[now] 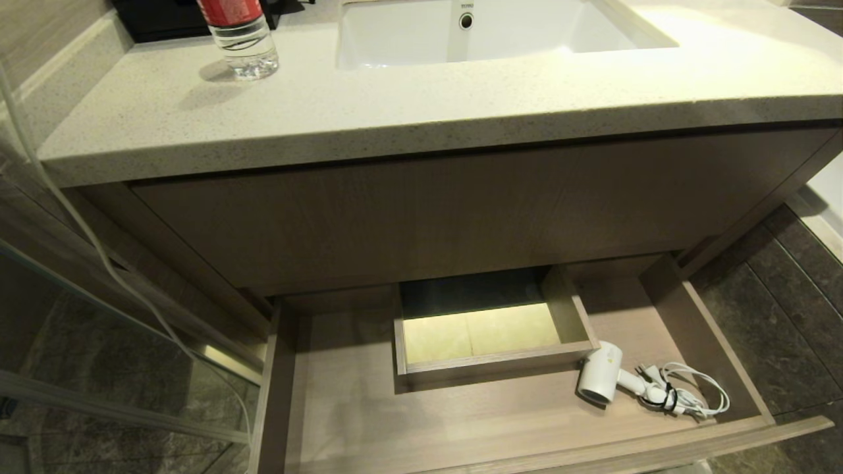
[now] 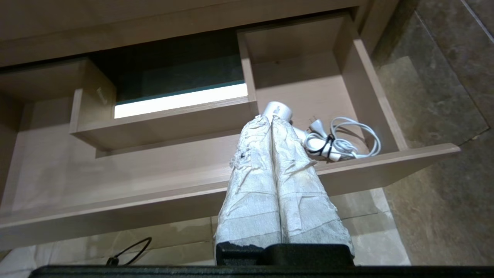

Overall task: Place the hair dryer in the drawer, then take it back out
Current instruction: Close the drawer

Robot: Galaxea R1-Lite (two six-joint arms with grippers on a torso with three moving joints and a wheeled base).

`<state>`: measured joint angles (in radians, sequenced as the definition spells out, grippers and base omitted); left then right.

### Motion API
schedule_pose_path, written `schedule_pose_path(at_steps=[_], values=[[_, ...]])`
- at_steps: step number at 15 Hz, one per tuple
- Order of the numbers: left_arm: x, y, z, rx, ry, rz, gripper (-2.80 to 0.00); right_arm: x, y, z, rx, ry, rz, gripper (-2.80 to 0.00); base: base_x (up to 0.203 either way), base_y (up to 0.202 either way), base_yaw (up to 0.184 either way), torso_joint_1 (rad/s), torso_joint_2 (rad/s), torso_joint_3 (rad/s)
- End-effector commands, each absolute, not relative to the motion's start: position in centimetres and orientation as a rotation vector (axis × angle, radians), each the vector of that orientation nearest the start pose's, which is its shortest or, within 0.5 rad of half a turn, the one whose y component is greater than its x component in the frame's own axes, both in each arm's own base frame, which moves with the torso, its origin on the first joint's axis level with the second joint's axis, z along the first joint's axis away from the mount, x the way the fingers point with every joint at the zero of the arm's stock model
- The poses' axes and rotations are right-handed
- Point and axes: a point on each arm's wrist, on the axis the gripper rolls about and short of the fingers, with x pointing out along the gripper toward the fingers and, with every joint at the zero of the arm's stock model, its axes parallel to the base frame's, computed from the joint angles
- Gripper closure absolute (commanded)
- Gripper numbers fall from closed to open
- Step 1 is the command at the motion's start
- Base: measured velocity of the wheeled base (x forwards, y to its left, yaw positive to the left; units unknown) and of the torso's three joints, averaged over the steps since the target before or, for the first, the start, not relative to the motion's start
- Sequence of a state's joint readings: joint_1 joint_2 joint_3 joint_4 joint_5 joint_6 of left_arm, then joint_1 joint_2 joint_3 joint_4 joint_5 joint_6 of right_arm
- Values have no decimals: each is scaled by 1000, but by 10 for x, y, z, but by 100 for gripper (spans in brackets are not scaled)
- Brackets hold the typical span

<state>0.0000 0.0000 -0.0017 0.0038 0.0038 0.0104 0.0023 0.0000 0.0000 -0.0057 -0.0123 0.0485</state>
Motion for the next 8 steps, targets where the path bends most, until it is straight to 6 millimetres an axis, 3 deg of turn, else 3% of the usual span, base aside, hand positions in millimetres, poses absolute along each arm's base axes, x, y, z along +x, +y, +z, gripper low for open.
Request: schedule_pose_path(at_steps=[1,8], values=[[-23,0,75,11,2,5,0,-23,0,76,48,-3,-9,0,0,0,0,0,0,0],[-23,0,75,11,3,5,0,-23,0,76,48,-3,-9,0,0,0,0,0,0,0]])
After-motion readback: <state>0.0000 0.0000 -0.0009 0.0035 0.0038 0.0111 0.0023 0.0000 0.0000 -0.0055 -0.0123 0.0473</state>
